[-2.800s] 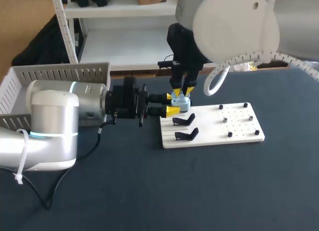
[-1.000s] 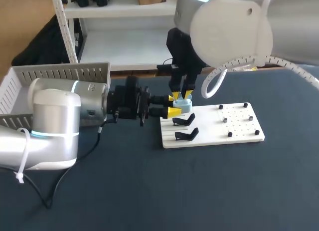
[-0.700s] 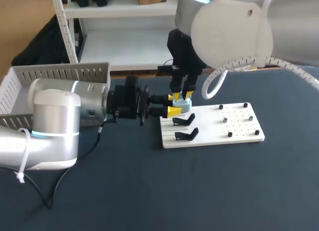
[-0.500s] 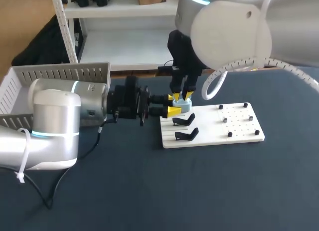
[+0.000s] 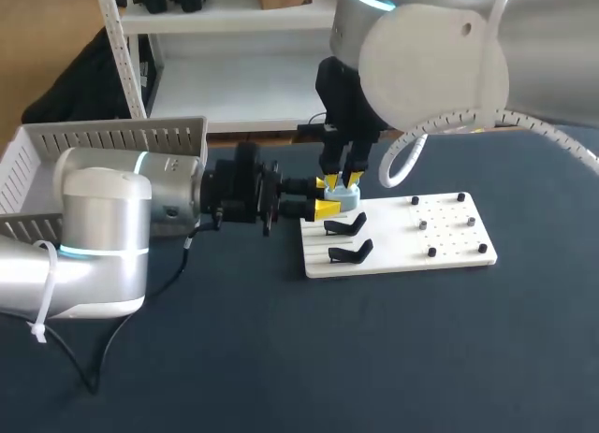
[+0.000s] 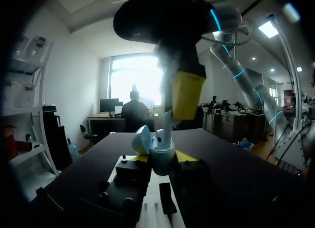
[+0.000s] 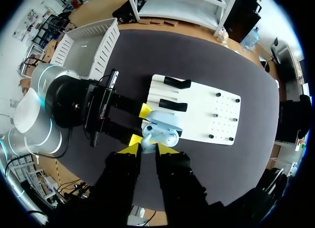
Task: Pick up each earbud case from the left stands, insert the matching earbuds, close the lid, and place the case in the box.
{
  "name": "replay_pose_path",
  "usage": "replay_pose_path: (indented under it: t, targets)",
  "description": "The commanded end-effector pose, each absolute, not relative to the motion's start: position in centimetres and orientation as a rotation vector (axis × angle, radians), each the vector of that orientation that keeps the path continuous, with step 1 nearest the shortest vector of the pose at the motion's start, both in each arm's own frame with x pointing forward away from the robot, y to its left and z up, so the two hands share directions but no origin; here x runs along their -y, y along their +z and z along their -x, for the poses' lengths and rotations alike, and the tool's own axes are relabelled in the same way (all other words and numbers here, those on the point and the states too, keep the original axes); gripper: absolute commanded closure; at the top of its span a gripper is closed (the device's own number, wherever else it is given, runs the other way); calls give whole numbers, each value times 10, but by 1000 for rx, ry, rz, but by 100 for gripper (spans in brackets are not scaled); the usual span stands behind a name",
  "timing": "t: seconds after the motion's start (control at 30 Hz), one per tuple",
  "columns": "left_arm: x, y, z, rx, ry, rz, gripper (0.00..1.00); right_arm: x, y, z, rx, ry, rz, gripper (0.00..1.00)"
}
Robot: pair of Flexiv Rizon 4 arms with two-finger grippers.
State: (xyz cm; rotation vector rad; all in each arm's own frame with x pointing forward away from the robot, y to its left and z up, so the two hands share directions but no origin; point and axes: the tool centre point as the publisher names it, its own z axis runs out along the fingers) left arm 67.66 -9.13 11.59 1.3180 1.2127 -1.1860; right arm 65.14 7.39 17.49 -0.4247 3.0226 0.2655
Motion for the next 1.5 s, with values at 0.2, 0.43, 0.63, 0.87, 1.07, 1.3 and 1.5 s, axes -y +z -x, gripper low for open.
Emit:
replay_pose_path:
  t: [0.2, 0.43, 0.63, 0.87, 1.07, 1.3, 1.5]
  targets:
    - [92, 115, -678, -1211, -1187, -1319, 100, -74, 173, -652, -3021, 270, 422, 100]
    - [92, 115, -678, -1211, -1187, -1319, 100, -75, 173, -652, -3011, 285, 423, 100]
    - [92, 115, -678, -1211, -1187, -1319, 100, -75, 172, -653, -3009, 288, 419, 100]
    - [92, 115, -678, -1211, -1187, -1319, 100, -75, 170, -655, -3012, 283, 417, 100]
    - [92, 115, -678, -1211, -1187, -1319, 100, -75, 169, -656, -3011, 288, 416, 100]
    - [92, 115, -678, -1211, -1187, -1319, 100, -75, 169, -658, -3012, 293, 417, 100]
    - [92, 115, -678, -1211, -1187, -1319, 100, -76, 167, -660, -3013, 296, 419, 100]
